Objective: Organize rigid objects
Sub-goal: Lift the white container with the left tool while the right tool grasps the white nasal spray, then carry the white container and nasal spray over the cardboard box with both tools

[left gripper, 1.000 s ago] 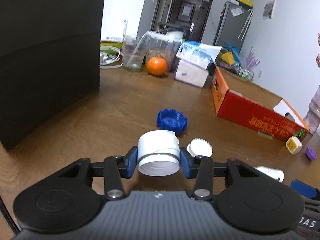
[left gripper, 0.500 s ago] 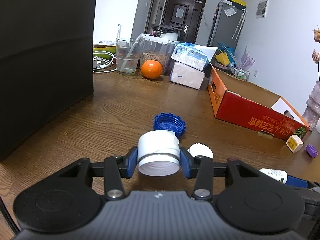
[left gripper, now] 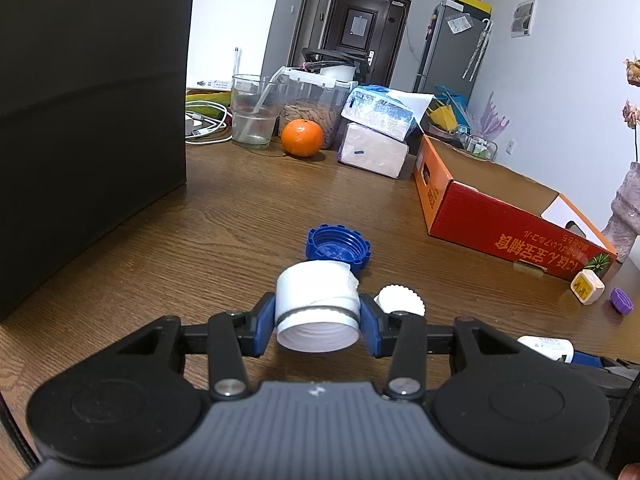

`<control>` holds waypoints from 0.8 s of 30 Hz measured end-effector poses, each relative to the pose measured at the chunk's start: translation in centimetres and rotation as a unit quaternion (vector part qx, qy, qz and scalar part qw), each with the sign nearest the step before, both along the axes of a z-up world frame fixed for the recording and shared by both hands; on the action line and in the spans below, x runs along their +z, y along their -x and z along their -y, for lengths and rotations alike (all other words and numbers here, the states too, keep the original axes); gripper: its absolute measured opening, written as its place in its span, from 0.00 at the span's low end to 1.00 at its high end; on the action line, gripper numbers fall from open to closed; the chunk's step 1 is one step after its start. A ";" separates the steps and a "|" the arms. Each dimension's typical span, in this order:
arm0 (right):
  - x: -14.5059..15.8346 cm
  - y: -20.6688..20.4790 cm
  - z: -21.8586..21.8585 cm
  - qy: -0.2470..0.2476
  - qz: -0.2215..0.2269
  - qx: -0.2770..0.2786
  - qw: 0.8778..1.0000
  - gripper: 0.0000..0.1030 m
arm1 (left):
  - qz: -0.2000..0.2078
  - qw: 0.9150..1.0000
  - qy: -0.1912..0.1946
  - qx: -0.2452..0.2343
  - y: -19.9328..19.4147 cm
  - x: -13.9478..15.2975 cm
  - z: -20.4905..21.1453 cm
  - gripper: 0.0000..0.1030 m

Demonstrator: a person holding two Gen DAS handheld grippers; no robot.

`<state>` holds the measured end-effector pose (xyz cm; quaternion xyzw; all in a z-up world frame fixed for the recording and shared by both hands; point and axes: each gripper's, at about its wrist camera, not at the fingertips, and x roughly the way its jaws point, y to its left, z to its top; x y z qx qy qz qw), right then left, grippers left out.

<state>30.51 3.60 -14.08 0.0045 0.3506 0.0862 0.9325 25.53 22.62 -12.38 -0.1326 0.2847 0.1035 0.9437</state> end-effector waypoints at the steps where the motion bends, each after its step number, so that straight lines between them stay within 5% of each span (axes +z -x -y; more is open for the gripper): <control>1: 0.1 0.1 0.0 0.000 0.003 0.000 1.000 0.94 | 0.000 1.000 0.000 0.001 0.0 0.0 0.0 0.43; 24: 3.1 1.3 3.1 -0.042 0.070 -0.006 0.997 0.94 | 0.006 1.000 -0.017 0.001 -0.3 0.4 1.3 0.43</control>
